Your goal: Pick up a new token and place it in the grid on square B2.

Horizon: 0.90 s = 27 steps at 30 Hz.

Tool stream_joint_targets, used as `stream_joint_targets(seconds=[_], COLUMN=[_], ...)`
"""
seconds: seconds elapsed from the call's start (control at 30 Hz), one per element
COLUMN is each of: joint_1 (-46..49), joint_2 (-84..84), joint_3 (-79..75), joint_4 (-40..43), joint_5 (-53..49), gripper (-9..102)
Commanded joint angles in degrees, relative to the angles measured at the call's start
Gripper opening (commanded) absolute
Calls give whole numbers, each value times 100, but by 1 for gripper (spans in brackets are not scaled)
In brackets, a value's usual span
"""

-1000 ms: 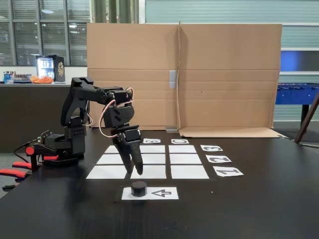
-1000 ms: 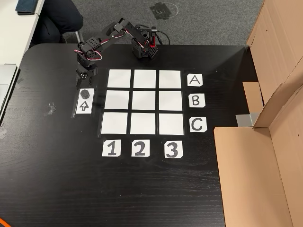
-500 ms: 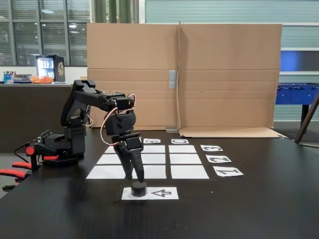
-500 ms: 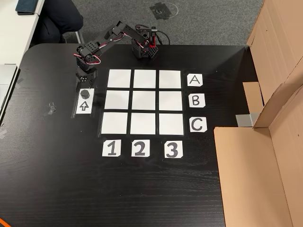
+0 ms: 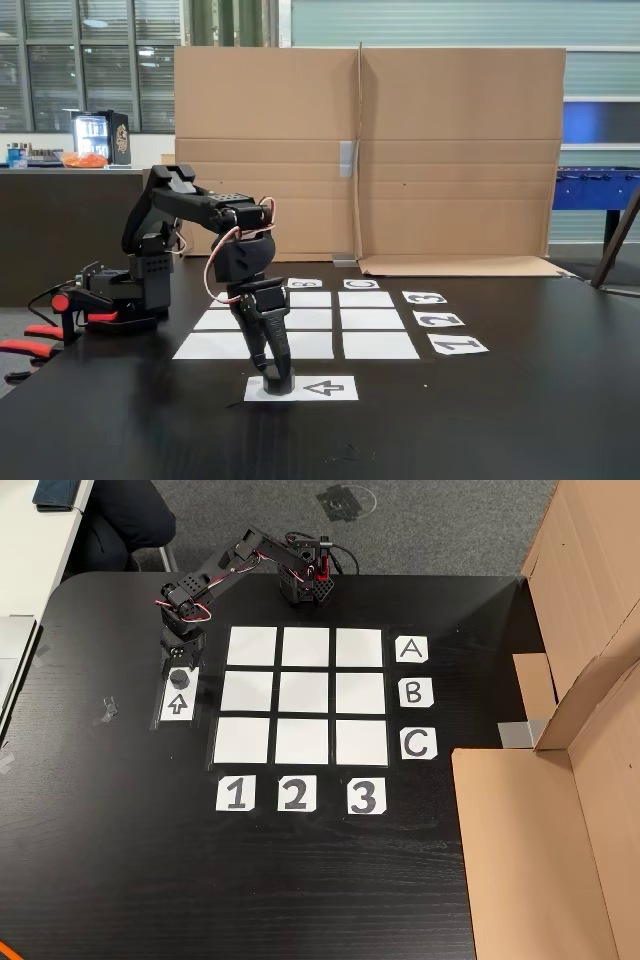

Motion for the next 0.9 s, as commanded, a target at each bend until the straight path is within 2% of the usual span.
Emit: stream_joint_targets(seconds=[0.0, 0.87], joint_1=[-97, -211], joint_2=[18, -413], joint_3=[-281, -703], joint_4=[18, 26], joint_5=[-53, -53], gripper=[27, 25])
